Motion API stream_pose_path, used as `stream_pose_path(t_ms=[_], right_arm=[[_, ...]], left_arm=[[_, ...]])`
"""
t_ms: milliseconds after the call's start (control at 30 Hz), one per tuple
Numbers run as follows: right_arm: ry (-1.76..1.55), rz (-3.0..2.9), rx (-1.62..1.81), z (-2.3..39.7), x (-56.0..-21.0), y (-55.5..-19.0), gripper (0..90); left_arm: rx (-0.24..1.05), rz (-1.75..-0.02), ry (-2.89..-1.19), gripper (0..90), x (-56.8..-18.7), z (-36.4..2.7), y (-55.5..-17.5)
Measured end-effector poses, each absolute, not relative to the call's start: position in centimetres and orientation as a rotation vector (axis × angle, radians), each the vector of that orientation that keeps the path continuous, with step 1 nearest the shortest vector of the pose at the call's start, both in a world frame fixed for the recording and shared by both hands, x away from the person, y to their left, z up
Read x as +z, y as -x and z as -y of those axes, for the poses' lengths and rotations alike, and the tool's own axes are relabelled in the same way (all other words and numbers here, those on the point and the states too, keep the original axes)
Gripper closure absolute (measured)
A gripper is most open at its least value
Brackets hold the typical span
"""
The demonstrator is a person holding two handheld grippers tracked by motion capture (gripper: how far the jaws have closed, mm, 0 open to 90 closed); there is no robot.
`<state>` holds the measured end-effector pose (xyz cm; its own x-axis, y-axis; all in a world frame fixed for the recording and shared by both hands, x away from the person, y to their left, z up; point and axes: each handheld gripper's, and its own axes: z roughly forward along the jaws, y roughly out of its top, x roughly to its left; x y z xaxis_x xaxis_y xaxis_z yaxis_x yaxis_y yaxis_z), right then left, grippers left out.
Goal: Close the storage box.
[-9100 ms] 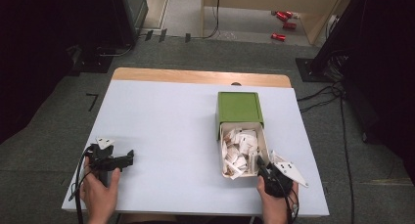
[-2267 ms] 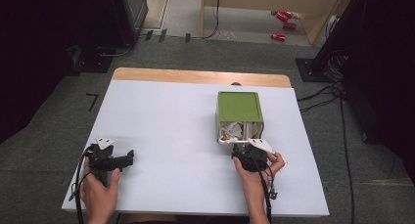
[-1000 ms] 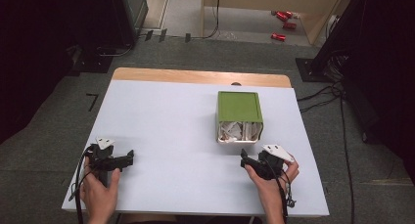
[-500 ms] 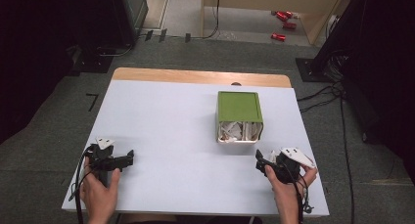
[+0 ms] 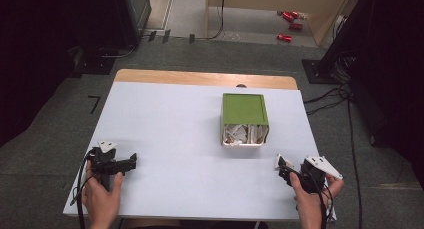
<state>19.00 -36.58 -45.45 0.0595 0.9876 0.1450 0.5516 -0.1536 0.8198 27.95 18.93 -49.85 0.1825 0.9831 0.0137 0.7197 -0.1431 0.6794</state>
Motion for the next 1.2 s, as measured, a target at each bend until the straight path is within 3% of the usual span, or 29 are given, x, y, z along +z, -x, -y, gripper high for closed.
stream_pose_path(t_ms=[700, 1200], right_arm=[[-1.863, -1.527, 0.899, 41.0, -48.6, -17.2, 12.7], [-1.850, -1.594, 0.782, 41.0, -50.2, -17.2, 13.3]], left_arm=[[0.640, -1.594, -1.927, 0.0, -49.9, -18.9, -27.9], [0.640, -1.594, -1.927, 0.0, -49.8, -18.9, -28.0]])
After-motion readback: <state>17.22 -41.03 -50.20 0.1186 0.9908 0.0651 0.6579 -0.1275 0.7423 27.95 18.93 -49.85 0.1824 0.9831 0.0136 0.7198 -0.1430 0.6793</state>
